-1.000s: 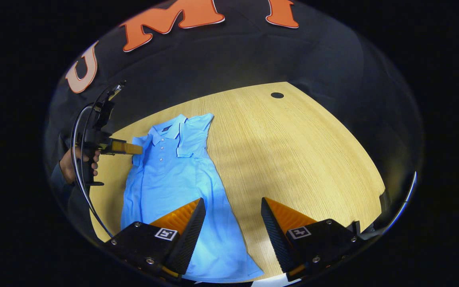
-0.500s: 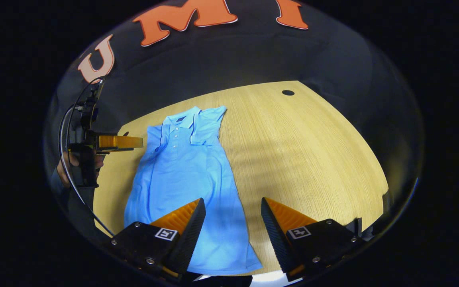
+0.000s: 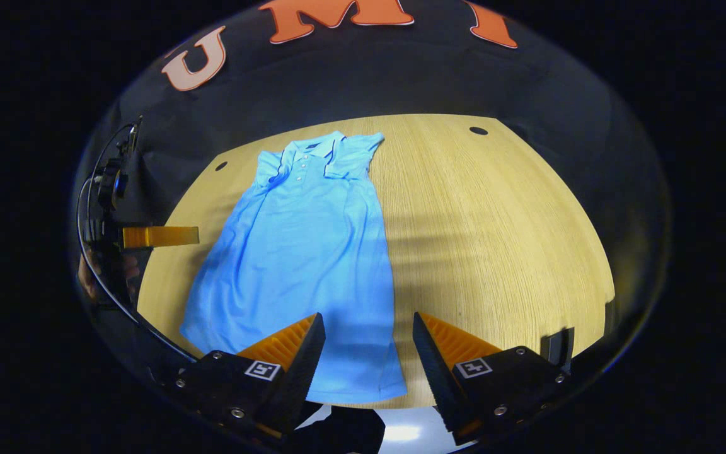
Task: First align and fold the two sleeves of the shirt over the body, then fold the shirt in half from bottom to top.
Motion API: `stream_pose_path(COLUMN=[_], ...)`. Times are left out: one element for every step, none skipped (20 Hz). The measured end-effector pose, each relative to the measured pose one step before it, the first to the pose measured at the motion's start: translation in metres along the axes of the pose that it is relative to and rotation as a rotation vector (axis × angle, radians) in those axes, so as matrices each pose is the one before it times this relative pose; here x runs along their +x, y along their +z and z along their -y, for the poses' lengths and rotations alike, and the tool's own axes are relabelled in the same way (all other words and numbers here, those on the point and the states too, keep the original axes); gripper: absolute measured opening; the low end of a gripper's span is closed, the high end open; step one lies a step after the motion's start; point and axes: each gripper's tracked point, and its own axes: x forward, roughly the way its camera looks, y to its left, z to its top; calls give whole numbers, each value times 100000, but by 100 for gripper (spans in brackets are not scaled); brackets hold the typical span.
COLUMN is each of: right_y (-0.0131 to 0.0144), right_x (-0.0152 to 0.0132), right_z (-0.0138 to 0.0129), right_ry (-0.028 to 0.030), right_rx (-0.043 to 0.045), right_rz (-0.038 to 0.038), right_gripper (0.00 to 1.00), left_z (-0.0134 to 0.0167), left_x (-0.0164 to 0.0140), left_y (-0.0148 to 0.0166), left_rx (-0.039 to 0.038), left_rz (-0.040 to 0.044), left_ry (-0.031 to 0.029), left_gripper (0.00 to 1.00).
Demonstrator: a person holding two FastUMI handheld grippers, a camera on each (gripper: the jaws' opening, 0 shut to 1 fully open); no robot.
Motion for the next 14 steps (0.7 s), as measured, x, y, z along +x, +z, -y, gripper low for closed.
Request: stream_pose_path(right_y=[-893,-811,-881,-736,-819,-833,-668,-650,-636,-583,-153,-308,-490,-371], right_x=[-12,-73,19,90,293,267,293,456,551,461,284,455,413,-20], right_z=[94,90,84,95,73,6,-95,-3,75,-15,-22,-12,13,17], right_ry=[-155,-91,-416,-213,-567,-185,-92,-388,-672,-503,-267,-455,-468,-766], right_rx=[-339,-688,-950,-1247,-1107,-846,-397,-454,125,356,-199,-779,-1001,-1424], right_rz=[-1074,-1032,-1095,-1092,-867,-897,-855,-643,-573,-1231,192,-74,-1454,333], right_gripper=[85,85,85,86,86,85,86,86,86,86,86,86,86,86], left_z=[-511,-437,-388,-404,-285,-235,-318,-287,-185,92,-145,-291,-134,202], left_x=[-430,-380,-274,-440,-332,-206,-70,235,128,11,-79,72,124,155], left_y=[-1565,-1544,-1202,-1335,-1154,-1141,-969,-723,-980,-817,-694,-725,-523,-832], left_rx=[434,401,619,751,347,171,250,369,-98,6,668,897,406,5], left_rz=[-1386,-1280,-391,-354,-338,-881,404,742,-1027,-125,-50,0,-433,-969], left_ry=[1891,1594,1780,1542,1378,1057,1101,691,230,-380,659,1129,984,315], left_gripper=[100,100,100,100,99,100,100,100,100,100,100,100,100,100])
